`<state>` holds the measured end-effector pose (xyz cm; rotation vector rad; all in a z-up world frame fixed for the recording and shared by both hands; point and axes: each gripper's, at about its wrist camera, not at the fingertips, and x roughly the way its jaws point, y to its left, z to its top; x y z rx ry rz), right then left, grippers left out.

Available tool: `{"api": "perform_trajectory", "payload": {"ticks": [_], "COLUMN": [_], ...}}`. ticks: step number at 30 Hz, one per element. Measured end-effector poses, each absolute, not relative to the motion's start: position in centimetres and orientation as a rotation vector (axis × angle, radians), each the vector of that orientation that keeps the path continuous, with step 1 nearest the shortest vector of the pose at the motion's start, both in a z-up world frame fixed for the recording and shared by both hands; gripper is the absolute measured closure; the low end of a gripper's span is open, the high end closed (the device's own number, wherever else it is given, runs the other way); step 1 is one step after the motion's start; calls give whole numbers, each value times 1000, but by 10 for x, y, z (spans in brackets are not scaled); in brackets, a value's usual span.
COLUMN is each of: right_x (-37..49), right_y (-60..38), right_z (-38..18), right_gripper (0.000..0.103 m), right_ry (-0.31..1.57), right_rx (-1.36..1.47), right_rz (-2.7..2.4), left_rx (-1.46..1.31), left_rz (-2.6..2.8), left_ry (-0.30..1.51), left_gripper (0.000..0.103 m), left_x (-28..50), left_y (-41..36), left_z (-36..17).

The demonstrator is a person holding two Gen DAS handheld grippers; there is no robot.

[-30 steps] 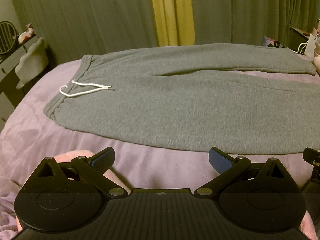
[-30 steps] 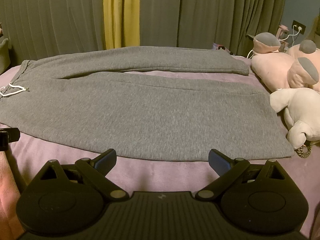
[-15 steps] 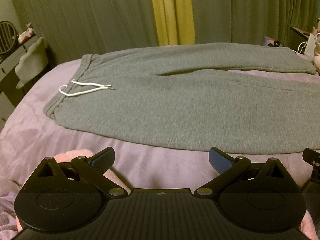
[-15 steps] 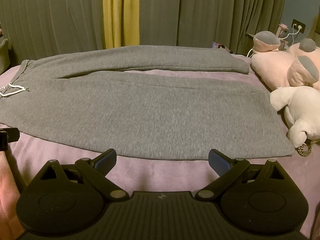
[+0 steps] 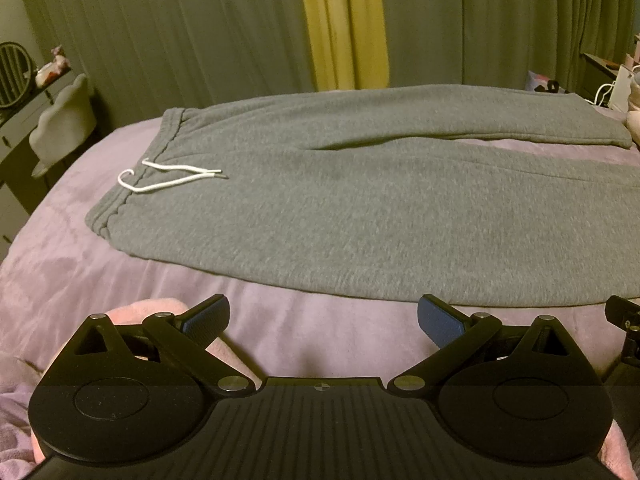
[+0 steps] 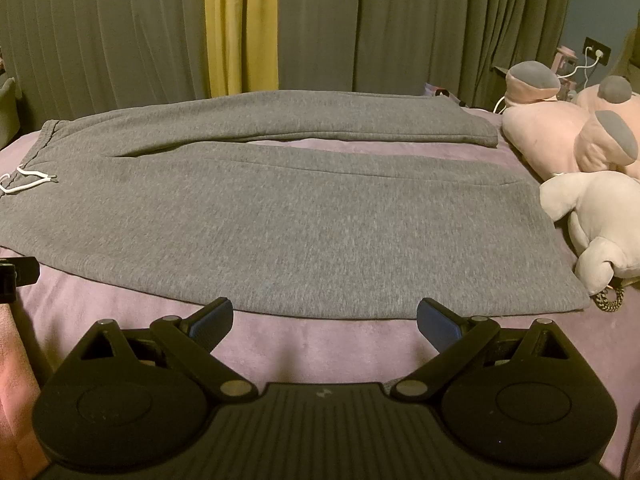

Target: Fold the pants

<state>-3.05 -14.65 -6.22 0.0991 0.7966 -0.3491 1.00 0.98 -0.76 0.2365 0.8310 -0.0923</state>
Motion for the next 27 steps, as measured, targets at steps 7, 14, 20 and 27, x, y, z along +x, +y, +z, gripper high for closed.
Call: {"api": "perform_trajectory", "payload": {"ticks": [7, 14, 20, 27], "right_x": [-31, -31, -31, -31], "right_y": [-147, -147, -148, -148], "right_z": [-63, -63, -63, -64], "right_gripper": [5, 5, 5, 5], "right_ry": [797, 799, 799, 799], "right_rx": [100, 100, 97, 97], "right_rz": [-349, -349, -349, -349], "left_rx": [237, 236, 237, 236], "left_rz": [-92, -92, -92, -93], "left_ry": [832, 832, 832, 833], "left_gripper": [0, 0, 0, 0], "left_x": [10, 10, 10, 9], "left_y": [10, 10, 10, 9], "left_z": [-7, -7, -7, -8]}}
